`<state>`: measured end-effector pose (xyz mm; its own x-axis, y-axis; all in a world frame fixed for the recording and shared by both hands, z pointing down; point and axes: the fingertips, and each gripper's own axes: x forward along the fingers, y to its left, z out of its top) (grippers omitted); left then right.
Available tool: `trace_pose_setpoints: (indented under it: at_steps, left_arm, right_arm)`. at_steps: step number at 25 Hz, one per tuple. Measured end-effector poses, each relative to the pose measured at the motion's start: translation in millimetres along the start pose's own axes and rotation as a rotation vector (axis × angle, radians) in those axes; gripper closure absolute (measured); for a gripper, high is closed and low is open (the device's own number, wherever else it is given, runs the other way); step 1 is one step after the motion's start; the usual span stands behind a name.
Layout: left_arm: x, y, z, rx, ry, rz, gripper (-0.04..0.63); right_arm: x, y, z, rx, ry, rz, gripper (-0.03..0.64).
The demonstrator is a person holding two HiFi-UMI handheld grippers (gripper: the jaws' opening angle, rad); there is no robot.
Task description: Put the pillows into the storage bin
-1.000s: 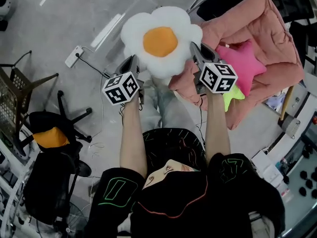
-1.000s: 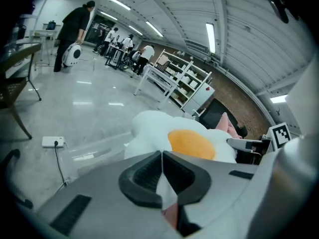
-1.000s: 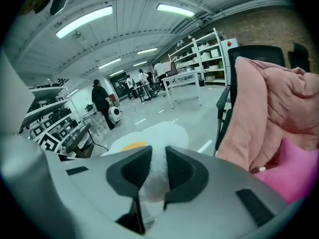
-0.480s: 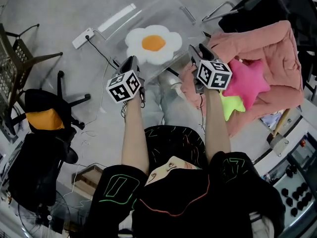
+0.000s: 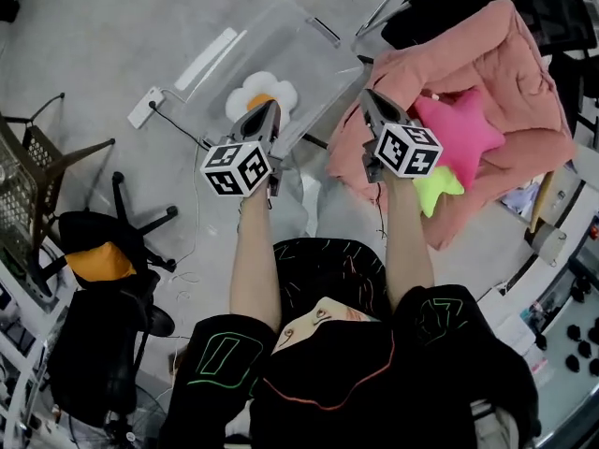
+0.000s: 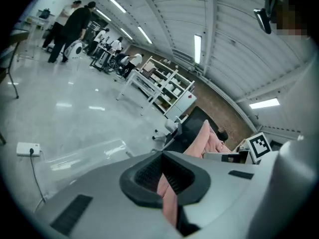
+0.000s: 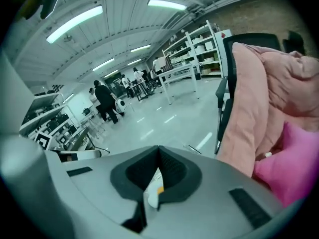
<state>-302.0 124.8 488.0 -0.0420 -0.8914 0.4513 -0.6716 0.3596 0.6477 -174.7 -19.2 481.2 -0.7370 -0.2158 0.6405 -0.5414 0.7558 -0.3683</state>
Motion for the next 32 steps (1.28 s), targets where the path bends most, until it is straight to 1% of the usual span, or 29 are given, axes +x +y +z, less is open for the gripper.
trace_pose_setpoints:
  at_steps: [3, 5, 10, 15, 20, 24, 30, 32]
  left_arm:
    - [24.4, -31.0, -2.9, 0.080, 0.039, -0.034, 0.600]
    - [39.9, -60.4, -10.3, 0.128, 0.061, -0.072, 0.600]
    - [80.0, -135.9, -42.6, 0.191, 0.113, -0.150, 0.600]
    - [119.0, -206.1, -87.1, 0.227, 0.186, -0.213, 0.600]
    - [150.3, -256.6, -132.4, 0.255, 0.259, -0.254, 0.600]
    - [172.2, -285.8, -168.0, 0.266, 0.315, -0.274, 0.600]
    - [207.8, -316.0, -225.3, 0.279, 0.385, -0.265, 0.600]
    - [218.6, -321.1, -239.6, 0.283, 0.407, -0.259, 0.600]
  right_arm:
    - [-22.1, -25.8, 2.5, 0.031, -0.043, -0.030, 0.614]
    - [-44.7, -47.0, 1.7, 0.052, -0.075, -0.057, 0.614]
    - [-97.8, -110.8, -6.3, 0.081, -0.110, -0.122, 0.614]
    - [-149.2, -179.7, -13.5, 0.126, -0.141, -0.189, 0.614]
    - [-193.3, -238.1, -27.3, 0.160, -0.162, -0.254, 0.614]
    - [-222.6, -281.7, -43.4, 0.185, -0.159, -0.314, 0.614]
    - [-253.8, -350.6, -69.0, 0.191, -0.129, -0.392, 0.614]
    - [-257.9, -367.1, -74.9, 0.194, -0.117, -0.397, 0.612]
